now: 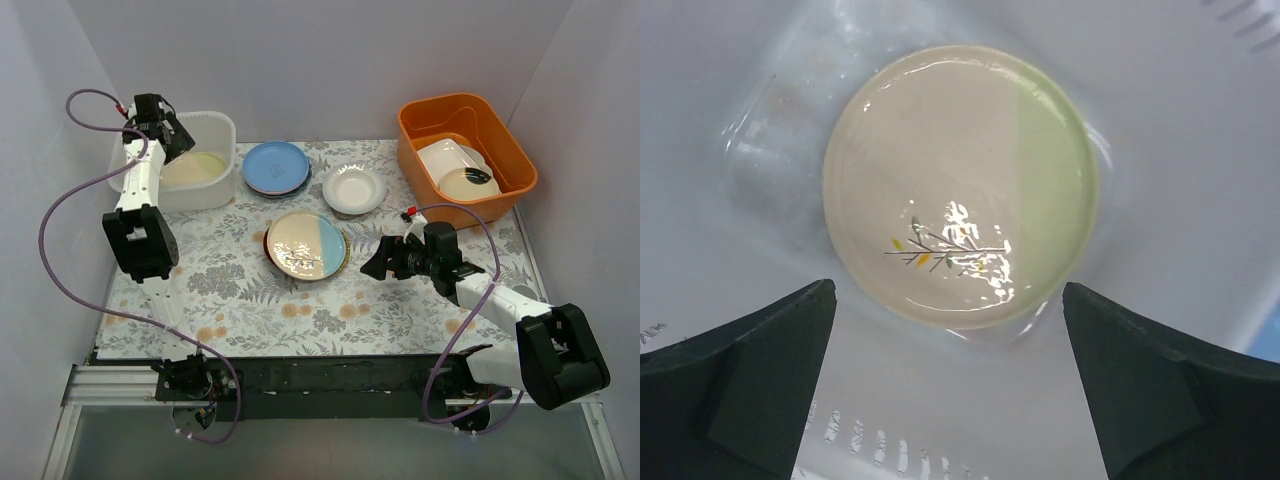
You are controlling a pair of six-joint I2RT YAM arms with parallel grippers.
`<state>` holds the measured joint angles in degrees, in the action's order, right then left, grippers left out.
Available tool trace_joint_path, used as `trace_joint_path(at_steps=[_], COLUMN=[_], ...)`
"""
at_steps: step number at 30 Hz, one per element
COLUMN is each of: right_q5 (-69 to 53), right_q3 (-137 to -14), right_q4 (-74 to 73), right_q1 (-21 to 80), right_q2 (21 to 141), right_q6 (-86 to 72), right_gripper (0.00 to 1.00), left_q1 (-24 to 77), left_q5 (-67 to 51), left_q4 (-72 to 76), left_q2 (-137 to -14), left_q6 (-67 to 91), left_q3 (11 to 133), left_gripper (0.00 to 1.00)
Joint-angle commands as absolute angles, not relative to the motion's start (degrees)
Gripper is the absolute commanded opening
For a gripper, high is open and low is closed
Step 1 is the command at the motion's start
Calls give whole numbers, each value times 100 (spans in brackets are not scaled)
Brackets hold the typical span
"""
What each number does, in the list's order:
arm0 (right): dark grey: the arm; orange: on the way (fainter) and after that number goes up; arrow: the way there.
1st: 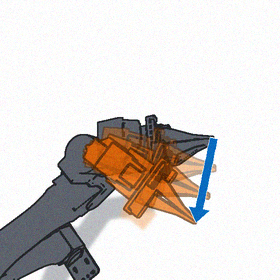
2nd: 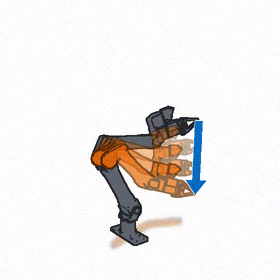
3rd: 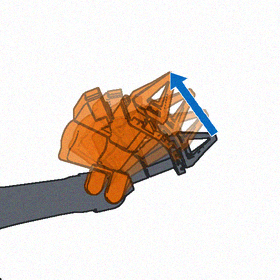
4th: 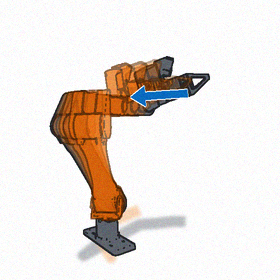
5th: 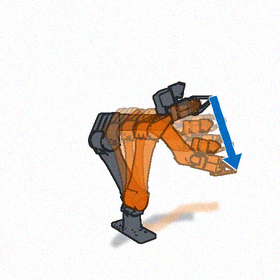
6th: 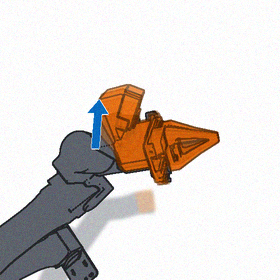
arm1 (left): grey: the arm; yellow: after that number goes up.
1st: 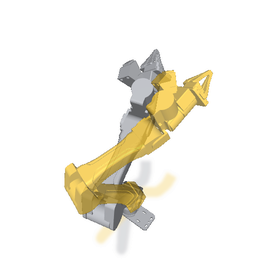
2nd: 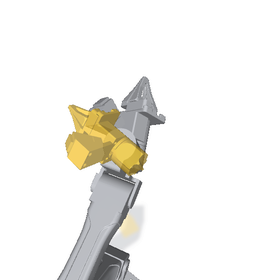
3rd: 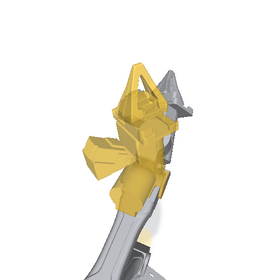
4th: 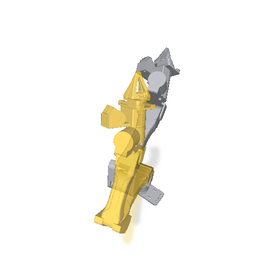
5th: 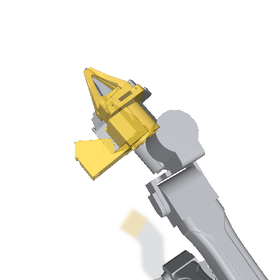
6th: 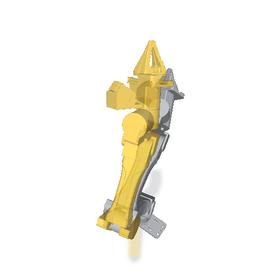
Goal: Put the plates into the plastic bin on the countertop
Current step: Place the plate in the plastic bin, then pick up the plate at the center of the board.
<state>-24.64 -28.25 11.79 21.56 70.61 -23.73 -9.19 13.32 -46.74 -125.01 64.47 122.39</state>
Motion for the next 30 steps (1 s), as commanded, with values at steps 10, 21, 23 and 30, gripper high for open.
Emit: trace_joint_path(at_steps=[10,21,23,30], right_q5=[-2452,-2522,-2566,-2751], right_q3=[-2953,-3076,-3111,-3120], right_q4=[1318,1371,1415,1634], right_q1=[2188,2188,2188,2188], right_q2=[7014,7207,7312,7567], right_q6=[-2320,-2268,-2268,-2347], right_gripper=[98,98,98,98], left_q1=[-686,-80,-79,228], left_q5=[80,-1149,-1466,-2381], left_q4=[-4465,-3806,-3622,-3507], left_q2=[-11190,-9669,-9397,-8377], left_q6=[6372,6521,6487,6626], left_q3=[12173,10610,10188,8861], left_gripper=[98,96,96,96])
